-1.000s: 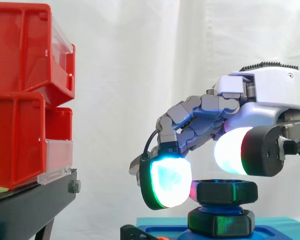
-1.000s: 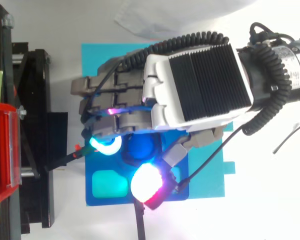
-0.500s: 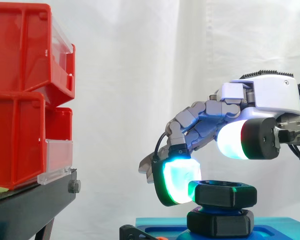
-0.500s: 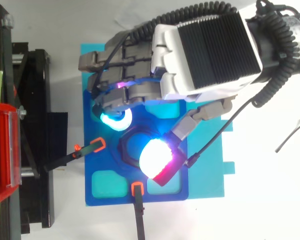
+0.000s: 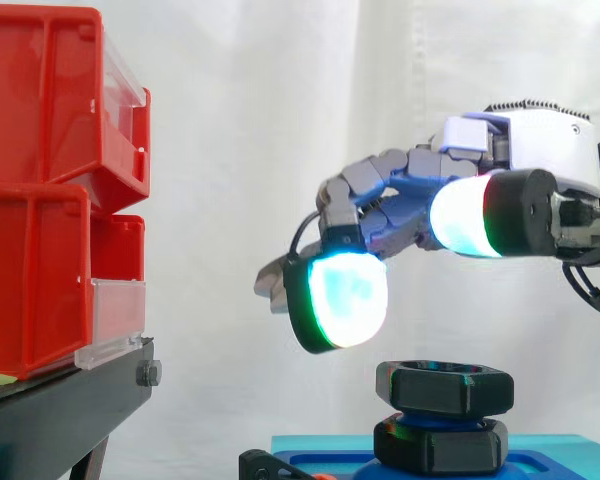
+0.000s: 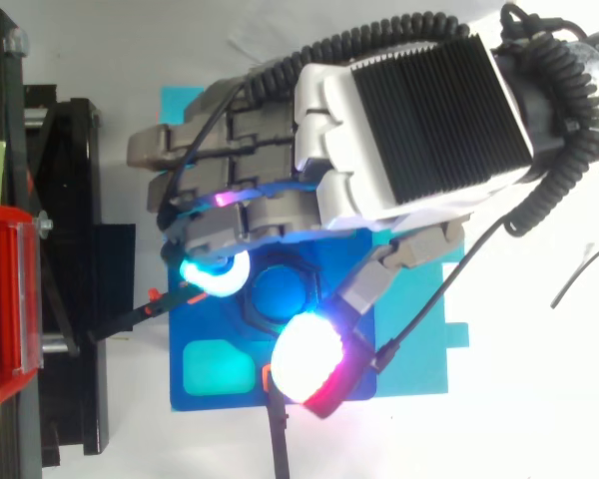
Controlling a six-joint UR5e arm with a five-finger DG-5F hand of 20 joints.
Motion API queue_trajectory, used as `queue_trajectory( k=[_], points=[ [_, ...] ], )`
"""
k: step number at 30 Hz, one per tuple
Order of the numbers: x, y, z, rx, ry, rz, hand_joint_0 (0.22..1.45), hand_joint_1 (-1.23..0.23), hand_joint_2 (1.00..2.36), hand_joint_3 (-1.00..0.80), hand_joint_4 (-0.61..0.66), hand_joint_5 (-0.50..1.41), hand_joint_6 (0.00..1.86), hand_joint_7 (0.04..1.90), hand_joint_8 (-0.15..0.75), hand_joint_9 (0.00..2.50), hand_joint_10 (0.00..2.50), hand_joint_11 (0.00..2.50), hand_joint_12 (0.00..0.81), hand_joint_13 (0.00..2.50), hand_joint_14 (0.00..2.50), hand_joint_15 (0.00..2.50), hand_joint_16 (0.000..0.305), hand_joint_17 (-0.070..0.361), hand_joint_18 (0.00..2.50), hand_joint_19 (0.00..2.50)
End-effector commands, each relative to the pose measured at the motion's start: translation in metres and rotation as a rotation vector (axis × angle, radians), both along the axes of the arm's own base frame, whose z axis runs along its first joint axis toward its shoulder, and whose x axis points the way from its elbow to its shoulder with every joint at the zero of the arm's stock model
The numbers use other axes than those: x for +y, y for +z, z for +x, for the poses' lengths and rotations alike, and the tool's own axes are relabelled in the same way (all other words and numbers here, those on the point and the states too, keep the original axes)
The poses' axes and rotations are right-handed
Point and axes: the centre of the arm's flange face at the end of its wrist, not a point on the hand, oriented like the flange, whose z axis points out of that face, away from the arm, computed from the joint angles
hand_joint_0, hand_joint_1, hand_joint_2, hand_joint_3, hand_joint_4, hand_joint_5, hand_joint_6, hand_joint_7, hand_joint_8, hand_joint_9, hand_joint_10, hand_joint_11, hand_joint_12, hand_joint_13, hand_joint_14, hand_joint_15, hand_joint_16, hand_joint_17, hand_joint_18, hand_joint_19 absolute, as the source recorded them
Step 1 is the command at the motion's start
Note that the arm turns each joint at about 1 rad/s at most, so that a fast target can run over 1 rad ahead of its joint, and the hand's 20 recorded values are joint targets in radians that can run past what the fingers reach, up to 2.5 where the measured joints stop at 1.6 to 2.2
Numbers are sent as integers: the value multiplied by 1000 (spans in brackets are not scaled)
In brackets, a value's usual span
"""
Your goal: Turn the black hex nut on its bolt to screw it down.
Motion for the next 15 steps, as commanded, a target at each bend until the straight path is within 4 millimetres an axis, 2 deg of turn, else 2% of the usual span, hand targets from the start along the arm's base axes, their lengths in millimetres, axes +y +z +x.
queue_trajectory(
  k=[1, 5, 6, 8, 15],
  points=[
    [10, 3, 4, -30, 5, -1, 473, -241, 1000, -500, 279, -94, 577, 1242, 298, 587, 13, 296, 372, 497, 3, 83, 61, 137, 554, 425],
    [18, 7, 9, -79, 7, -12, 475, -236, 1000, -500, 288, -82, 505, 1340, 297, 593, 10, 297, 371, 494, 3, 79, 61, 136, 551, 425],
    [27, 8, 10, -81, 11, -26, 476, -230, 1000, -500, 283, -86, 501, 1287, 296, 588, 10, 301, 370, 491, 3, 83, 61, 136, 544, 425],
    [30, 6, 10, -73, 8, -31, 479, -211, 1000, -500, 286, -95, 502, 1209, 291, 588, 10, 288, 368, 488, 3, 84, 60, 136, 532, 427],
    [46, 2, 9, -39, 7, -29, 485, -194, 1000, -500, 284, -98, 503, 1162, 286, 593, 10, 279, 365, 482, 3, 83, 60, 135, 528, 436]
  ],
)
